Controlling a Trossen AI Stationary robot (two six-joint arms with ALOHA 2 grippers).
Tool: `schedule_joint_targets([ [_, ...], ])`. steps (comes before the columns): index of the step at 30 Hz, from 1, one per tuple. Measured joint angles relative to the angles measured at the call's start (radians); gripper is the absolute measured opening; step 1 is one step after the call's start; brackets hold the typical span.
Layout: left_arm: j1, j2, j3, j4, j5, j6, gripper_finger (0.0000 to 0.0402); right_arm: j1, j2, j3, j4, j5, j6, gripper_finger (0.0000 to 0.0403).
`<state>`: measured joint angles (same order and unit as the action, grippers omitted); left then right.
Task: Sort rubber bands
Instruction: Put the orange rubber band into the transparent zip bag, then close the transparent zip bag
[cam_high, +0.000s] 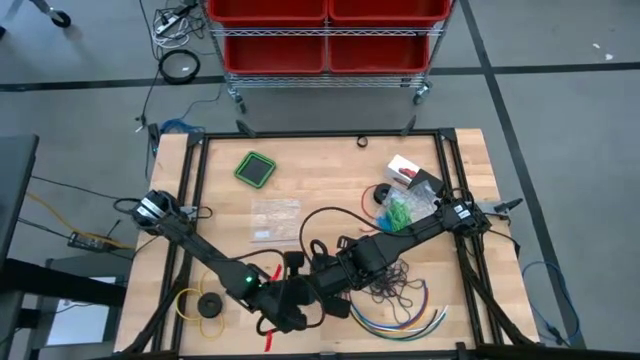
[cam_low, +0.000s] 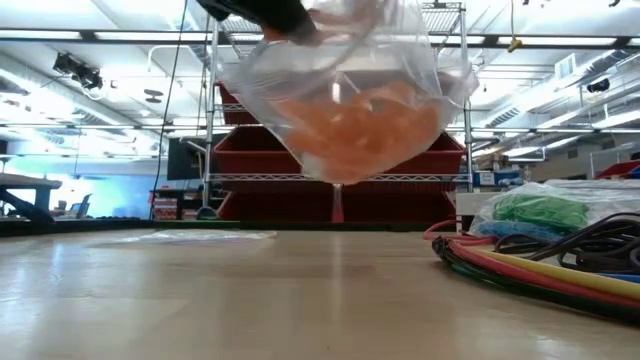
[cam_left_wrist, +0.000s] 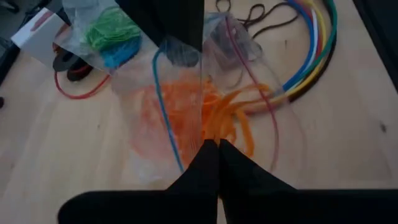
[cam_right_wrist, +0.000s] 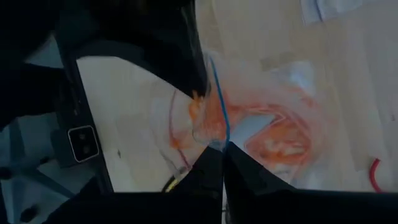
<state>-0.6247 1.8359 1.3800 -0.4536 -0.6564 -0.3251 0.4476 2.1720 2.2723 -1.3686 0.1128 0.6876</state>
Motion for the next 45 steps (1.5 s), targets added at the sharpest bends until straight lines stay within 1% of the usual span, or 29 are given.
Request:
schedule_joint_targets([
  [5,-0.001,0.0,0.0,-0.003,-0.013,-0.025,0.0008,0.0,0.0,0.0,0.038,0.003,0.0,0.0],
  [8,0.0,0.0,0.0,-0.002,-0.016,-0.026,0.0024,0.0,0.0,0.0,0.052,0.003,0.0,0.0],
  [11,-0.001,0.0,0.0,-0.001,0.014,-0.023,0.0067,0.0,0.0,0.0,0.053,0.002,0.0,0.0],
  [15,-0.009,0.0,0.002,-0.005,0.018,-0.026,0.0151,0.0,0.0,0.0,0.053,-0.003,0.0,0.0],
  [18,-0.022,0.001,0.048,-0.066,0.021,-0.043,0.0209,0.001,0.0,0.0,0.053,-0.004,-0.001,0.0],
  [21,-0.04,0.001,0.123,-0.156,0.022,-0.054,0.0247,0.001,0.0,0.0,0.053,-0.004,-0.001,0.0],
  [23,-0.057,0.001,0.181,-0.227,0.022,-0.054,0.0259,0.001,0.0,0.0,0.053,-0.004,-0.002,0.0],
  [26,-0.081,0.0,0.26,-0.288,0.021,-0.055,0.0263,0.001,0.0,0.0,0.052,-0.004,-0.003,0.0],
  [29,-0.109,0.0,0.315,-0.341,0.021,-0.064,0.0258,0.001,0.0,0.0,0.052,-0.004,-0.003,0.0],
  [32,-0.137,0.0,0.335,-0.388,0.021,-0.111,0.025,0.005,0.0,0.0,0.052,-0.018,-0.004,0.0],
  [35,-0.172,0.0,0.329,-0.461,0.013,-0.188,0.0244,0.01,0.0,0.0,0.052,-0.034,-0.012,0.0],
  [38,-0.211,0.001,0.283,-0.496,-0.034,-0.287,0.0239,0.014,0.0,0.0,0.052,-0.059,-0.015,0.0],
  [41,-0.26,0.005,0.2,-0.462,-0.108,-0.353,0.0233,0.014,0.0,0.0,0.062,-0.103,-0.025,0.0],
  [43,-0.292,0.005,0.126,-0.383,-0.167,-0.39,0.0229,0.014,0.0,0.0,0.068,-0.136,-0.031,0.0],
  [45,-0.322,0.005,0.044,-0.246,-0.219,-0.391,0.0226,0.014,0.0,0.0,0.086,-0.174,-0.037,0.0],
])
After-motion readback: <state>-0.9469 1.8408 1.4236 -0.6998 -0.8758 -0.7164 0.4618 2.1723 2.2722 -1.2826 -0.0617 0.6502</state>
